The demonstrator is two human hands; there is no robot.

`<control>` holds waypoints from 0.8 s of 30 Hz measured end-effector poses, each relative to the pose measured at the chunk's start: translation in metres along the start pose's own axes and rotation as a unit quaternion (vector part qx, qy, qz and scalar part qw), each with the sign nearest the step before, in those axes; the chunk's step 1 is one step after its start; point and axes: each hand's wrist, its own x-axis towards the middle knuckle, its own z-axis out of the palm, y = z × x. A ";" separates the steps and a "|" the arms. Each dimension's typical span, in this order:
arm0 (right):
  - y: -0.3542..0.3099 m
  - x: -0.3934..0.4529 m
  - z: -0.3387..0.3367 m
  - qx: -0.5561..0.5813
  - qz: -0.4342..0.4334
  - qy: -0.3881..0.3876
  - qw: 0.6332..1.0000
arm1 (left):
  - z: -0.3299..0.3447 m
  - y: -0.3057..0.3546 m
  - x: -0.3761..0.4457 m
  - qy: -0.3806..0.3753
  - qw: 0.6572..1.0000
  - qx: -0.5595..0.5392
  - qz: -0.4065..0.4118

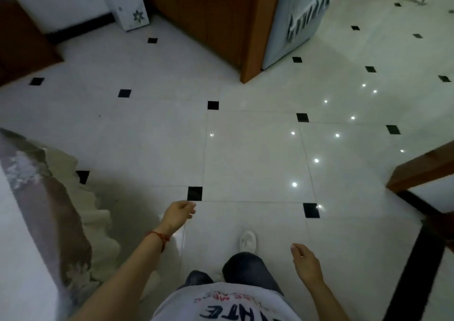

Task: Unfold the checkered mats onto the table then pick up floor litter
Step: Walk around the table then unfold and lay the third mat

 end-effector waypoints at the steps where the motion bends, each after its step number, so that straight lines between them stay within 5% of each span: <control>1: -0.015 0.018 -0.003 -0.006 -0.001 -0.011 1.000 | -0.004 0.010 0.012 0.006 1.000 -0.006 -0.007; 12: -0.269 0.199 0.001 -0.130 -0.150 -0.171 0.965 | -0.047 0.036 0.089 0.144 0.956 -0.179 -0.180; 24: -0.505 0.278 0.154 -0.248 -0.231 -0.262 0.904 | -0.144 0.028 0.163 0.280 0.865 -0.333 -0.248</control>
